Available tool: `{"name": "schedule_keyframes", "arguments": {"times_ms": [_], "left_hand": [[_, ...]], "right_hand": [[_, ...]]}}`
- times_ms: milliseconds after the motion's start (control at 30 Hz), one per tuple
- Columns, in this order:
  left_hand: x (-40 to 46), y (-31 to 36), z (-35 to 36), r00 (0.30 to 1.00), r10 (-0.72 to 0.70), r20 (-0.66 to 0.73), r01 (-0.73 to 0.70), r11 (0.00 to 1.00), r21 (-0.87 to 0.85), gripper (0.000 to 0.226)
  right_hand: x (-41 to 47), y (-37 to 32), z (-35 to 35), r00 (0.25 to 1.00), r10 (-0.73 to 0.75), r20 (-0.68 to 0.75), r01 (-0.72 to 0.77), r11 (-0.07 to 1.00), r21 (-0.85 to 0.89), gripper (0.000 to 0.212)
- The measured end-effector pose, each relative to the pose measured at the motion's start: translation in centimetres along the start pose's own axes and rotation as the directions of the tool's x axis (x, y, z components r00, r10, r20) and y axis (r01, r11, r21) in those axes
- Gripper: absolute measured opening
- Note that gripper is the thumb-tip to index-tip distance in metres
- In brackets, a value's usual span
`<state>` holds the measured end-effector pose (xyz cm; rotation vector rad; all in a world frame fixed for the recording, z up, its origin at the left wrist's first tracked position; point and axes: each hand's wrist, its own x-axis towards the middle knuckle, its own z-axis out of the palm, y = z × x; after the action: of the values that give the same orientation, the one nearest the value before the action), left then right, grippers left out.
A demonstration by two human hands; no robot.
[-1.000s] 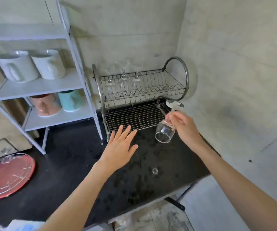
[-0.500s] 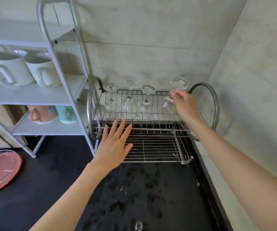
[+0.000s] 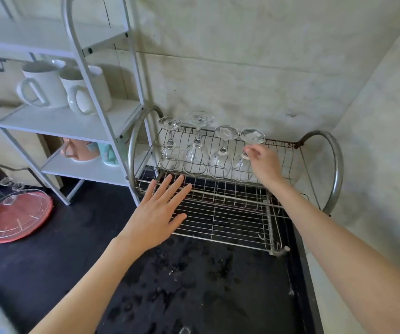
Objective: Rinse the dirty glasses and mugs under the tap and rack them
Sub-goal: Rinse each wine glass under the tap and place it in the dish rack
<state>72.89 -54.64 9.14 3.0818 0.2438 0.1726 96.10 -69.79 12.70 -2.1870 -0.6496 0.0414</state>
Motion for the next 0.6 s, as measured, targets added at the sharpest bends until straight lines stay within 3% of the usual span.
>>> {"name": "schedule_keyframes", "arguments": {"times_ms": [367, 600], "left_hand": [[0.0, 0.4, -0.6, 1.000, -0.011, -0.001, 0.011, 1.000, -0.002, 0.064], [-0.5, 0.5, -1.2, 1.000, -0.012, 0.012, 0.013, 0.999, -0.036, 0.065]], "right_hand": [[-0.5, 0.8, -0.4, 0.999, 0.013, 0.046, -0.012, 1.000, -0.012, 0.029], [-4.4, -0.4, -1.7, 0.996, 0.077, 0.032, -0.076, 0.996, -0.037, 0.053]]}}
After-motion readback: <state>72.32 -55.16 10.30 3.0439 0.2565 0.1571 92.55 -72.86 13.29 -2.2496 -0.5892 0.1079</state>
